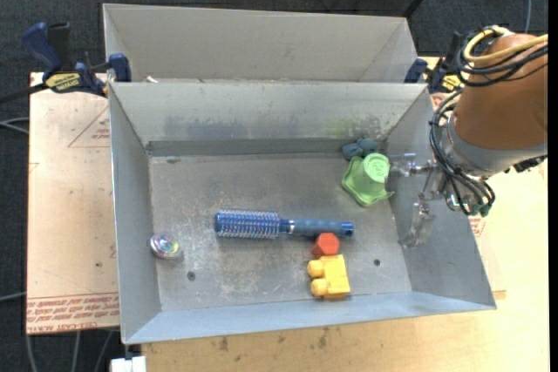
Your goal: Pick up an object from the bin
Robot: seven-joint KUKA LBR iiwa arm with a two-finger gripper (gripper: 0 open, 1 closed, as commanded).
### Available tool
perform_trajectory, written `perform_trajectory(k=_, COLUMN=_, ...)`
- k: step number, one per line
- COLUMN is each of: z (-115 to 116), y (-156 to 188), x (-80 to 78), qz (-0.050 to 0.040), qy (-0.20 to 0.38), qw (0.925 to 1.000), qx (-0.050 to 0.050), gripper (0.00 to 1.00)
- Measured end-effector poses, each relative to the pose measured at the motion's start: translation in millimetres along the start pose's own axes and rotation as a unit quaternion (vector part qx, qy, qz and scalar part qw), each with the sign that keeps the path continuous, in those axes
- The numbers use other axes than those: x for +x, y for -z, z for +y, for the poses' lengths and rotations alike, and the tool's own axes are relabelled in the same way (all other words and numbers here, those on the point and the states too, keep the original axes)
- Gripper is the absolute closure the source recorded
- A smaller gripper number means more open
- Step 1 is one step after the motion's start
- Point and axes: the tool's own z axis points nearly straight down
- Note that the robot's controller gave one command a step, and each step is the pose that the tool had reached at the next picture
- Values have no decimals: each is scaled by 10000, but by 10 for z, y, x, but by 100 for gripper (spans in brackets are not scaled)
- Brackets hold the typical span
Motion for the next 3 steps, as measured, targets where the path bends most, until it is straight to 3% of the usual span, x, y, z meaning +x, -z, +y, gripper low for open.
perform_trajectory(k=1, z=581, y=-639, x=170, qz=-7, qy=707, qw=9975, qx=-10, gripper=0)
perform_trajectory(k=2, z=997, y=-1227, x=295, qz=-72, qy=3343, qw=9424, qx=13, gripper=0)
perform_trajectory(k=3, z=627, y=-122, x=482, qz=-65, qy=3709, qw=9286, qx=37, gripper=0)
